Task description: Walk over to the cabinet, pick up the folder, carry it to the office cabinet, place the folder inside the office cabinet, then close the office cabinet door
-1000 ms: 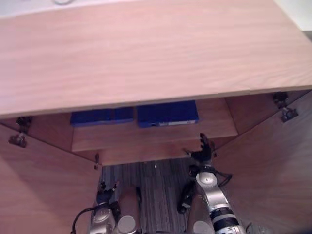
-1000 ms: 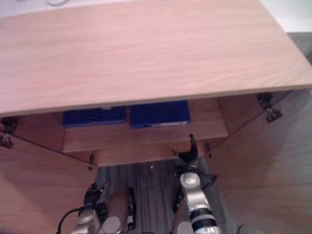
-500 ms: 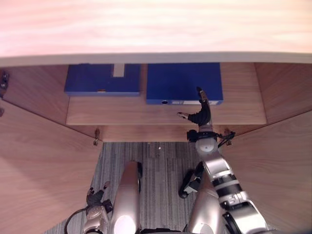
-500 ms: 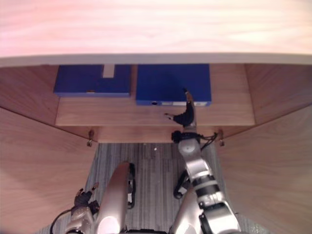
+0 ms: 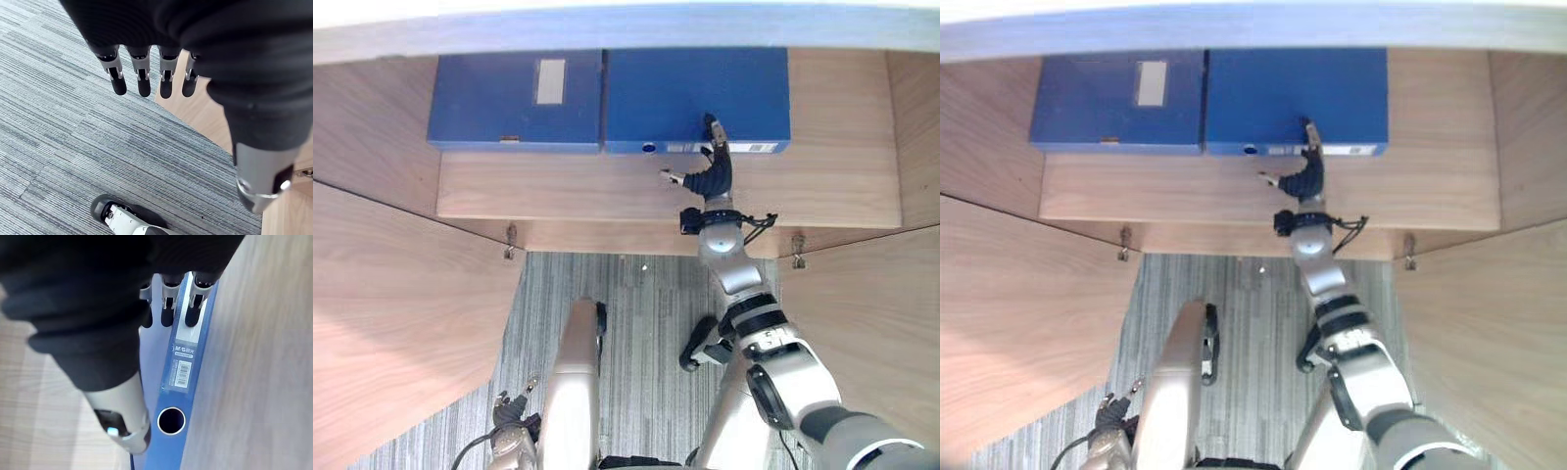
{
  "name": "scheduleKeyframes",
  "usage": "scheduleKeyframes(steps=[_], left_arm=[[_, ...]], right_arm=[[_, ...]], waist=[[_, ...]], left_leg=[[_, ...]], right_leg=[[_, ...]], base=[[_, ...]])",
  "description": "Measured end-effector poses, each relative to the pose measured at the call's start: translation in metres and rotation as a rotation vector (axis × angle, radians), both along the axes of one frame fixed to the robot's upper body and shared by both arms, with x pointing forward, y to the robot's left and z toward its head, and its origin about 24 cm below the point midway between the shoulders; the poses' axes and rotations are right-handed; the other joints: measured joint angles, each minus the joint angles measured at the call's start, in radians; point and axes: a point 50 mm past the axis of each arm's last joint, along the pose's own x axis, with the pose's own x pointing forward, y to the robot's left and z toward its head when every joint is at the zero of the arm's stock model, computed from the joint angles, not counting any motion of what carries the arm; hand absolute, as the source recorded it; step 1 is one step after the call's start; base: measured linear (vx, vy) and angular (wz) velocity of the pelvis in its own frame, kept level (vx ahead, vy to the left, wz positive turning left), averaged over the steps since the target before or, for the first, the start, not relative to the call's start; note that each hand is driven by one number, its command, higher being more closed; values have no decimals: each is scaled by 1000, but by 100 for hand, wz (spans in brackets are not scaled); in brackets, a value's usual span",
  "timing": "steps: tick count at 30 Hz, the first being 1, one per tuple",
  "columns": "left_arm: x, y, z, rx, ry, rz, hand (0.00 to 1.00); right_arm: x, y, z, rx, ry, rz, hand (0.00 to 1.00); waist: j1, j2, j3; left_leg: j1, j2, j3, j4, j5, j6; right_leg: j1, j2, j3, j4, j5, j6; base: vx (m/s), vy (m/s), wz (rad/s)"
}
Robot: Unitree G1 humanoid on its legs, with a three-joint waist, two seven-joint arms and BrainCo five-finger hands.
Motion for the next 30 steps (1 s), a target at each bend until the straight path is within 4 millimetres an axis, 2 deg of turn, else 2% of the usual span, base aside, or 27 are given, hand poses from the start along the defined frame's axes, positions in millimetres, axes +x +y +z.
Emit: scheduleKeyframes(steps=[4, 8, 12, 14, 17, 21, 23, 27, 30], left_arm=[[5, -4, 3, 4, -23, -24, 0], [6, -7, 2, 1, -23, -40, 0], [6, -8, 2, -13, -26, -26, 0], [8, -8, 3, -16, -31, -24, 0], [9, -9, 3, -19, -35, -22, 0], [10, -10, 3, -22, -43, -16, 0], [7, -9, 3, -22, -37, 0, 0], [2, -6, 1, -15, -27, 16, 0], [-4, -4, 0, -10, -23, 28, 0]], right_arm=[[9, -13, 25, -51, -51, -34, 0], [18, -27, 51, -95, -96, -81, 0], [20, -31, 55, -71, -87, -84, 0], [21, -31, 52, -65, -76, -82, 0], [23, -27, 37, -64, -21, -77, 0], [23, -9, -2, -50, 119, -51, 0], [21, 2, -19, -61, 184, -34, 0], [13, 6, -52, -74, 298, -44, 0], [2, 19, -73, -62, 350, -13, 0]], waist=[[10, 29, 6], [19, 41, 9], [25, 43, 8], [31, 44, 8], [31, 46, 8], [31, 46, 5], [31, 46, 4], [28, 44, 3], [21, 39, -10]], left_leg=[[-46, -5, -10, -3, 19, -6], [-79, -9, -24, -15, 44, -16], [-74, -9, -27, -46, 65, -26], [-59, -4, -33, -87, 90, -34], [-6, 1, -45, -155, 119, -44], [136, 23, -47, -345, 195, -59], [203, 44, -43, -434, 227, -65], [334, 56, -18, -568, 275, -61], [435, 64, 8, -677, 314, -56]], right_leg=[[-38, 0, -4, 2, -3, 5], [-66, 1, -16, 2, -2, 5], [-63, 3, -24, -11, -2, 4], [-41, 9, -44, -44, 6, -9], [26, 22, -81, -102, 18, -29], [181, 54, -146, -267, 67, -50], [254, 84, -175, -361, 109, -83], [381, 108, -199, -486, 156, -85], [474, 133, -207, -596, 201, -77]], base=[[23, -65, 4], [7, -86, 7], [28, -103, 5], [29, -105, 5], [40, -119, 8], [53, -115, 4], [92, -106, -10], [90, -42, -4], [97, 12, -10]])
